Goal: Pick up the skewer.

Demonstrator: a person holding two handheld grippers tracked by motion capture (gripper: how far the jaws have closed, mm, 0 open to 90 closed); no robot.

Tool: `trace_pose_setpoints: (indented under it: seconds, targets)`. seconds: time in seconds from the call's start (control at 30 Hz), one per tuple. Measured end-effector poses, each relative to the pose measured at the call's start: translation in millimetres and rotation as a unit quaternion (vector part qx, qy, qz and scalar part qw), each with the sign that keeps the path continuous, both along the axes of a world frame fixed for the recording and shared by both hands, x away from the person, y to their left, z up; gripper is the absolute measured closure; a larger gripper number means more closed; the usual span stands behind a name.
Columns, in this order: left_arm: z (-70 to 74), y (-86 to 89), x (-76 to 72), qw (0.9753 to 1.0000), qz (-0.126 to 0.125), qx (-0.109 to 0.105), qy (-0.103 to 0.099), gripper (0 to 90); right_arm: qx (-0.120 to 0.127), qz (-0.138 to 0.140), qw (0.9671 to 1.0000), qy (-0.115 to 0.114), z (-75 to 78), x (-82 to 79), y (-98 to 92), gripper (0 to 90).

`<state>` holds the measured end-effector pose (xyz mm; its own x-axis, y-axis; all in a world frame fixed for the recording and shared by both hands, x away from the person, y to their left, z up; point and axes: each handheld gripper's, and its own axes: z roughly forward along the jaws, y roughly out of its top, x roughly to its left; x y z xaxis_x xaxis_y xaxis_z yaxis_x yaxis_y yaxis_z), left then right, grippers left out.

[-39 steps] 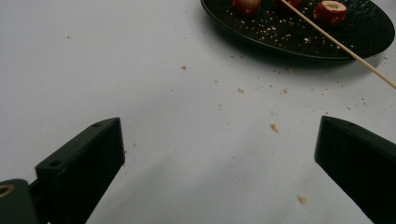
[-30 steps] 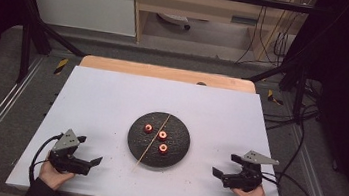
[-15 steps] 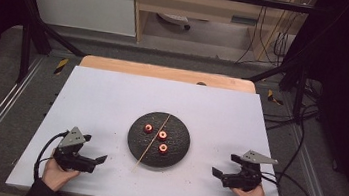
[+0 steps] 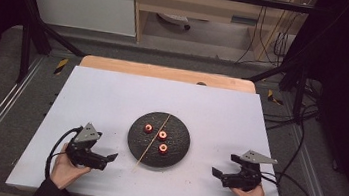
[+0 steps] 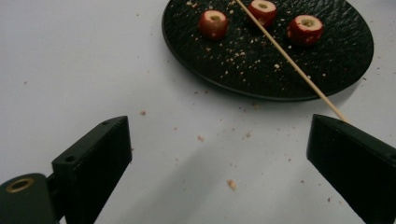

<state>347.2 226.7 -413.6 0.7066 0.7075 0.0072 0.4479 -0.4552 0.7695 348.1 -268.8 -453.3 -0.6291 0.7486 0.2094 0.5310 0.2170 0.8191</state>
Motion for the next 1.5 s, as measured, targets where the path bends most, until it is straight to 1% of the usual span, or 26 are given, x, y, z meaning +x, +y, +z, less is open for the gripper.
trace_pose_setpoints:
  seconds: [0.23, 0.4, 0.67, 0.8, 0.83, 0.87, 0.93, 1.0, 1.03, 1.07, 1.13, 1.17, 1.2, 1.23, 1.3, 1.37, 1.47, 1.5]
  targets:
    - [10.0, -24.7, 5.4, 0.9999, -0.014, 0.008, 0.006, 8.2, -0.001, 0.000, 1.0000, 0.001, 0.1, 0.0, 0.1, 0.5]
    - [12.8, -42.9, 10.4, 0.9995, -0.018, 0.023, 0.013, 10.8, -0.001, 0.000, 1.0000, 0.001, 0.1, -0.1, 0.3, 0.6]
    - [8.4, -68.2, 21.9, 0.9985, -0.021, 0.027, 0.042, 18.2, 0.000, 0.000, 1.0000, 0.003, -0.2, 0.0, 0.8, 0.7]
    - [5.1, -80.1, 26.5, 0.9980, -0.016, 0.036, 0.050, 23.4, 0.000, 0.001, 1.0000, 0.003, -0.3, 0.1, 0.9, 0.7]
    - [4.3, -82.7, 27.5, 0.9979, -0.015, 0.037, 0.051, 27.2, 0.000, 0.001, 1.0000, 0.004, -0.4, 0.2, 1.0, 0.7]
    - [3.8, -84.7, 28.2, 0.9977, -0.015, 0.038, 0.054, 27.2, 0.000, 0.001, 1.0000, 0.004, -0.4, 0.2, 1.0, 0.7]
    - [2.0, -90.0, 29.7, 0.9975, -0.010, 0.044, 0.055, 32.4, 0.001, 0.001, 1.0000, 0.005, -0.5, 0.1, 1.3, 0.7]
    - [0.2, -94.7, 31.2, 0.9970, -0.005, 0.049, 0.060, 33.6, 0.000, 0.002, 1.0000, 0.005, -0.6, 0.2, 1.2, 0.7]
    - [-0.8, -96.9, 32.0, 0.9967, -0.001, 0.051, 0.062, 36.2, 0.000, 0.003, 1.0000, 0.004, -0.9, 0.6, 1.5, 0.7]
    - [-1.7, -98.8, 32.8, 0.9965, 0.002, 0.052, 0.065, 36.2, 0.000, 0.003, 1.0000, 0.004, -0.9, 0.6, 1.5, 0.7]
    - [-2.4, -102.0, 34.2, 0.9961, 0.008, 0.049, 0.073, 40.4, 0.000, 0.004, 1.0000, 0.004, -1.1, 0.7, 1.6, 0.7]
    - [-2.2, -103.7, 35.0, 0.9958, 0.009, 0.048, 0.077, 45.2, 0.002, 0.003, 1.0000, 0.005, -1.0, 0.8, 1.8, 0.8]
    - [-2.2, -104.9, 35.4, 0.9958, 0.011, 0.046, 0.078, 45.2, 0.002, 0.003, 1.0000, 0.005, -1.0, 0.8, 1.8, 0.8]
    - [-2.1, -106.5, 36.0, 0.9955, 0.012, 0.045, 0.082, 47.9, 0.002, 0.004, 1.0000, 0.005, -1.0, 0.8, 1.8, 0.7]
    - [-2.4, -110.0, 37.7, 0.9948, 0.016, 0.048, 0.089, 52.7, 0.002, 0.004, 1.0000, 0.004, -1.1, 0.9, 1.7, 0.8]
    - [-2.4, -113.0, 39.2, 0.9938, 0.016, 0.055, 0.096, 56.3, 0.003, 0.005, 1.0000, 0.004, -1.1, 0.8, 1.8, 0.8]
    - [-2.7, -118.3, 39.2, 0.9926, 0.017, 0.065, 0.100, 61.7, 0.003, 0.006, 1.0000, 0.005, -1.2, 0.9, 1.9, 0.8]
    - [-3.2, -120.5, 39.1, 0.9918, 0.018, 0.073, 0.103, 62.7, 0.004, 0.005, 1.0000, 0.005, -1.1, 0.8, 2.1, 0.8]
